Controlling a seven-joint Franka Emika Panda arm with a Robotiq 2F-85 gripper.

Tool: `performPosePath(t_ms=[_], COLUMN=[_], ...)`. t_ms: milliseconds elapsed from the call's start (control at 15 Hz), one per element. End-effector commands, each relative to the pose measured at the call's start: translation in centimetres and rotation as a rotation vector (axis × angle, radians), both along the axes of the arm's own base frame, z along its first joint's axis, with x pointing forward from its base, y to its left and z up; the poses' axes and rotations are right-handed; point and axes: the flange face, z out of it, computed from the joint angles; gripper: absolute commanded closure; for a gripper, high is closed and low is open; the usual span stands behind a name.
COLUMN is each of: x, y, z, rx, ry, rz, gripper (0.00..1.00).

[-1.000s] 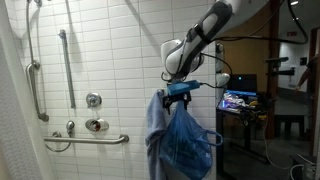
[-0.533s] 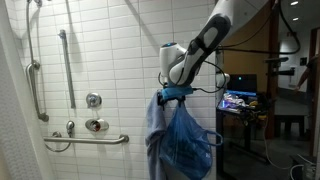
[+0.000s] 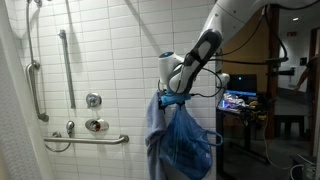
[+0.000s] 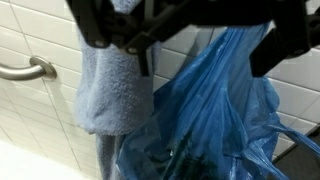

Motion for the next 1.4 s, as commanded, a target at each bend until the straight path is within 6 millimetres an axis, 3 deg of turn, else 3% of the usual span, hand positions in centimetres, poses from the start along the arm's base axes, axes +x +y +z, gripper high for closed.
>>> performPosePath(t_ms=[0,467,1000,1333], x=[1.7,4.1,6.6,8.2], y=[-0.2,0.4,2.7,2.6], z=[-0.6,-0.6,0.9,1.9], rx=[-0.028,-0.081,-0.095,-0.047], ry=[-0.012,-0.05,-0.097,-0.109], rz=[-0.007,0.008,0.025,0.0], gripper=[0.0,0.0,0.0,0.0])
